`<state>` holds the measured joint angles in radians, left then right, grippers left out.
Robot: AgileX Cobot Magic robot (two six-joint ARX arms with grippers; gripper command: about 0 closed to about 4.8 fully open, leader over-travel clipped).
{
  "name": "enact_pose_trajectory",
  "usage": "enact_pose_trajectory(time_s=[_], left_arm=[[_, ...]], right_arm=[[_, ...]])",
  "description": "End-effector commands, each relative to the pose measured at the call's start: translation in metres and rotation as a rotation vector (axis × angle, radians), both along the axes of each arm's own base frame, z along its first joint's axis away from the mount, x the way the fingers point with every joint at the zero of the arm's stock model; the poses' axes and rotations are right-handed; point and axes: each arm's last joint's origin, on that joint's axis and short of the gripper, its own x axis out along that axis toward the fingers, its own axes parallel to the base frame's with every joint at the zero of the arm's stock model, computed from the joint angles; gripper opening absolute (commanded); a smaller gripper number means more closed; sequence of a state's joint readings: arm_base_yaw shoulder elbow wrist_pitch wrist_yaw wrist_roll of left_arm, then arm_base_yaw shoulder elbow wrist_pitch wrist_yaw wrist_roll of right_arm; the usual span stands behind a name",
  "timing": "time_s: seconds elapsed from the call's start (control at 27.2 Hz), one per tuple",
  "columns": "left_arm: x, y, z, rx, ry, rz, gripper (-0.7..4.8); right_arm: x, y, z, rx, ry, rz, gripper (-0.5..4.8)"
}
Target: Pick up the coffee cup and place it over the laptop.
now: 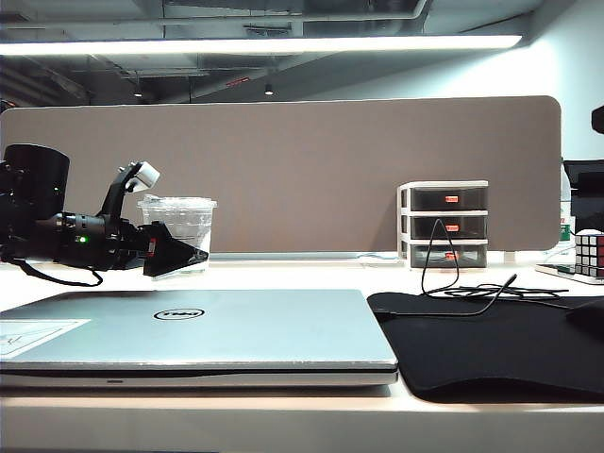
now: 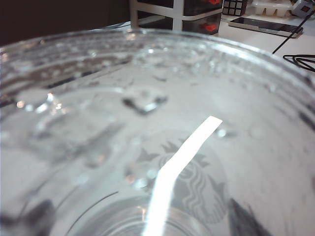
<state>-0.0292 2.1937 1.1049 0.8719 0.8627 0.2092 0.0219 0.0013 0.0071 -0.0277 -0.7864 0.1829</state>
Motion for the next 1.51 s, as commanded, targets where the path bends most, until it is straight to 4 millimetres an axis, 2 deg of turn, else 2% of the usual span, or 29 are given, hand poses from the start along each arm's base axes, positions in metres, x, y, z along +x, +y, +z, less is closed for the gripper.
enact_pose_trajectory(time_s=[0.04, 0.11, 0.18, 0.29, 0.33, 0.44, 0.66, 0.92, 1.25, 1.32, 1.43, 1.51], left_arm=[[0.001, 0.0, 0.003, -0.001, -0.023, -0.002, 4.79], [0.001, 0.0, 0.003, -0.001, -0.026, -0.002, 4.75], [0.001, 0.0, 0.004, -0.001, -0.027, -0.002, 3.88], [0.001, 0.0, 0.004, -0.001, -0.033, -0.002, 3.31], [0.001, 0.0, 0.004, -0.001, -0.034, -0.002, 3.28], [0.001, 0.0, 0.005, -0.009, -0.036, -0.015, 2.63], [0.001, 0.0, 0.01, -0.049, -0.033, -0.007, 2.63], [-0.005, 0.0, 0.032, -0.107, -0.075, -0.007, 2.64], [-0.045, 0.001, 0.051, -0.088, -0.093, -0.001, 2.64], [-0.068, 0.0, 0.057, -0.088, -0.087, -0.008, 2.65], [-0.086, 0.0, 0.062, -0.088, -0.089, -0.011, 2.69], [-0.107, -0.004, 0.063, -0.089, -0.08, -0.025, 2.7]], right_arm=[[0.0, 0.0, -0.001, -0.002, -0.007, 0.001, -0.06], [0.0, 0.0, -0.001, -0.003, -0.007, 0.0, -0.06], [0.0, 0.0, -0.001, -0.003, -0.007, 0.0, -0.06], [0.0, 0.0, -0.001, -0.003, -0.007, 0.0, -0.06], [0.0, 0.0, -0.001, -0.002, -0.007, 0.0, -0.06], [0.0, 0.0, -0.001, -0.002, -0.007, -0.001, -0.06], [0.0, 0.0, -0.001, -0.003, -0.007, -0.002, -0.06], [0.0, 0.0, -0.001, -0.003, -0.007, -0.002, -0.06], [0.0, 0.0, -0.001, -0.002, -0.007, -0.003, -0.06], [0.0, 0.0, -0.001, -0.002, -0.007, -0.006, -0.06], [0.0, 0.0, -0.001, -0.002, -0.007, -0.005, -0.06], [0.0, 0.0, -0.001, -0.002, -0.007, -0.004, -0.06]])
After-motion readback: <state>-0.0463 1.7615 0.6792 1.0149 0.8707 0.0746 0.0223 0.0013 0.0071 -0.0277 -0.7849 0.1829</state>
